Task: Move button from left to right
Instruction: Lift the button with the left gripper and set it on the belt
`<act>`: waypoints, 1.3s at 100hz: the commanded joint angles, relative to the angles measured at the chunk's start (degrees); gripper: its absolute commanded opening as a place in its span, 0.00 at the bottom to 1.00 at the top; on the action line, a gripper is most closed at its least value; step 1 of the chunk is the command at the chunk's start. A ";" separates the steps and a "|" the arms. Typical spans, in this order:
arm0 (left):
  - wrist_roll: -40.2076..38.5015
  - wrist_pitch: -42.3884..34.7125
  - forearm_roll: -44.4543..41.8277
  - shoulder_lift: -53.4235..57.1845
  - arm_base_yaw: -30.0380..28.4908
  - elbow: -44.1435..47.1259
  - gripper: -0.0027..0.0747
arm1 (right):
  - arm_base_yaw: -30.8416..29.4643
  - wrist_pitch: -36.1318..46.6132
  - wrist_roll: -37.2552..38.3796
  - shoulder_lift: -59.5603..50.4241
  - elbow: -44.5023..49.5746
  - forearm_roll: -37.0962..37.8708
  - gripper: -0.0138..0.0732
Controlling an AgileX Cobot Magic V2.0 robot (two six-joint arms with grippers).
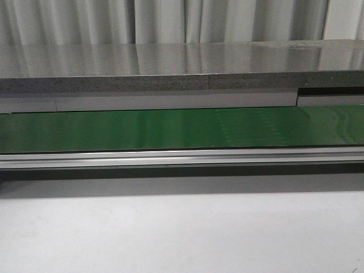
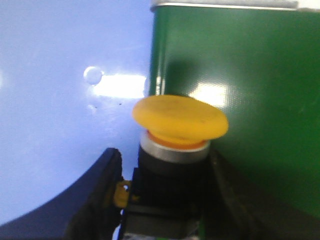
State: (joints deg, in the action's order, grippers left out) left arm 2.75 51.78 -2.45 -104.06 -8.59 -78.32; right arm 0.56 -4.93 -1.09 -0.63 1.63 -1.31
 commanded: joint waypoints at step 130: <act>6.59 2.27 10.59 15.56 1.38 -1.89 0.89 | -0.07 4.23 -0.05 -0.14 -1.02 0.47 0.08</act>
State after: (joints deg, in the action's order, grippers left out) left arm 9.17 55.34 6.79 -93.46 -7.56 -78.43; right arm 0.56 -4.93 -1.09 -0.63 1.63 -1.31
